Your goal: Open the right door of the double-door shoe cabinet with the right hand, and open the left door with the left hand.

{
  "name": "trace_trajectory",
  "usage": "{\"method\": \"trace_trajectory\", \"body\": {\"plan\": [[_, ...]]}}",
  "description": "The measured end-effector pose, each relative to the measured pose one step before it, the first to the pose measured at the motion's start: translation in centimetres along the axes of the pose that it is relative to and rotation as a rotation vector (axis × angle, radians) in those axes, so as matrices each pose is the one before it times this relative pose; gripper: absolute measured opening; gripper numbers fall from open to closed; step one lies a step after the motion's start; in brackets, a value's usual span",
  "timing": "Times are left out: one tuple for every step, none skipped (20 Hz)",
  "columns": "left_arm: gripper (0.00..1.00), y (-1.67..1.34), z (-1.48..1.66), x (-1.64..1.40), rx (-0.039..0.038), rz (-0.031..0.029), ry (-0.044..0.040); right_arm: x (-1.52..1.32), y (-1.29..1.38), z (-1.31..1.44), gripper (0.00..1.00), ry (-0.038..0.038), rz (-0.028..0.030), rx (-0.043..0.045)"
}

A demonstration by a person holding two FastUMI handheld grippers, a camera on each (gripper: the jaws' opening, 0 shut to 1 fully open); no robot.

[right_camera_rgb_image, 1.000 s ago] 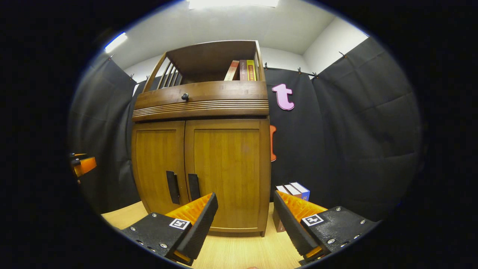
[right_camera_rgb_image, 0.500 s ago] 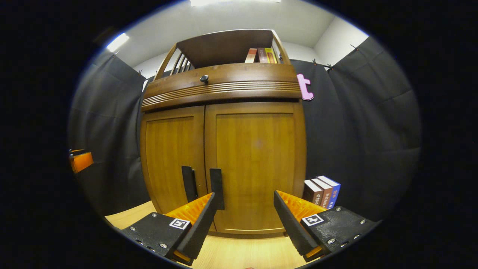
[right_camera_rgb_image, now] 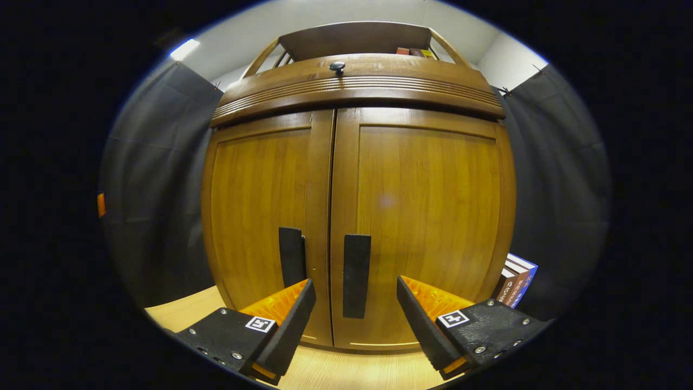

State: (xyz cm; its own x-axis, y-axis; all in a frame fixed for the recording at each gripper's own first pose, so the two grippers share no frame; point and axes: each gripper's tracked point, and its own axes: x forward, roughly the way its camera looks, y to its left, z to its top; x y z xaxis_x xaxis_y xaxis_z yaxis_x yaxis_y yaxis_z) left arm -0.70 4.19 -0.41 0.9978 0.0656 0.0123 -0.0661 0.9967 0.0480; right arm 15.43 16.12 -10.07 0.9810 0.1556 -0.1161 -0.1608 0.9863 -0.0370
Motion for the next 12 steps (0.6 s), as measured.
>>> {"method": "trace_trajectory", "body": {"plan": [[0.95, 0.176, -0.119, 0.045, -0.00121, 0.00296, 0.00125, 0.727, 0.008, -0.410, 0.93, 0.00314, -0.00447, 0.00725], [0.95, 0.228, -0.170, 0.081, -0.00342, 0.00162, 0.00273, 0.650, -0.153, -0.316, 0.92, 0.00409, -0.01166, 0.00469], [0.95, 0.151, -0.191, 0.045, -0.00389, 0.00153, 0.00271, 0.728, -0.252, -0.242, 0.99, 0.00247, -0.01290, 0.00176], [0.95, 0.315, -0.147, -0.034, -0.00446, 0.00449, -0.00012, 0.616, -0.119, -0.200, 0.97, 0.00179, -0.00757, 0.00213], [0.95, 0.322, -0.042, 0.026, -0.00160, 0.00364, -0.00077, 0.509, -0.054, -0.071, 0.93, -0.00014, -0.00203, 0.00414], [0.95, 0.212, -0.093, 0.042, 0.00050, 0.00429, -0.00171, 0.496, 0.038, -0.129, 0.80, 0.00197, -0.00180, 0.00548], [0.95, 0.281, -0.039, 0.015, 0.00195, 0.00611, -0.00090, 0.386, 0.045, -0.195, 0.65, 0.00468, -0.00170, 0.00860], [0.95, 0.193, -0.148, 0.103, 0.00158, 0.00575, 0.00040, 0.274, 0.013, -0.080, 0.63, 0.00473, 0.00050, 0.00884], [0.95, 0.204, -0.083, 0.059, -0.00043, 0.00383, 0.00198, 0.382, 0.022, -0.117, 0.81, 0.00205, 0.00053, 0.00702], [0.95, 0.115, -0.167, 0.090, -0.00208, 0.00169, 0.00426, 0.239, 0.000, -0.097, 0.68, 0.00244, -0.00124, 0.00459], [0.95, 0.051, -0.202, 0.097, -0.00253, 0.00028, 0.00496, 0.259, -0.098, -0.116, 0.65, 0.00417, -0.00164, 0.00274], [0.96, 0.066, -0.158, 0.045, -0.00265, 0.00109, 0.00416, 0.197, -0.013, -0.145, 0.62, 0.00329, -0.00067, 0.00251]]}}
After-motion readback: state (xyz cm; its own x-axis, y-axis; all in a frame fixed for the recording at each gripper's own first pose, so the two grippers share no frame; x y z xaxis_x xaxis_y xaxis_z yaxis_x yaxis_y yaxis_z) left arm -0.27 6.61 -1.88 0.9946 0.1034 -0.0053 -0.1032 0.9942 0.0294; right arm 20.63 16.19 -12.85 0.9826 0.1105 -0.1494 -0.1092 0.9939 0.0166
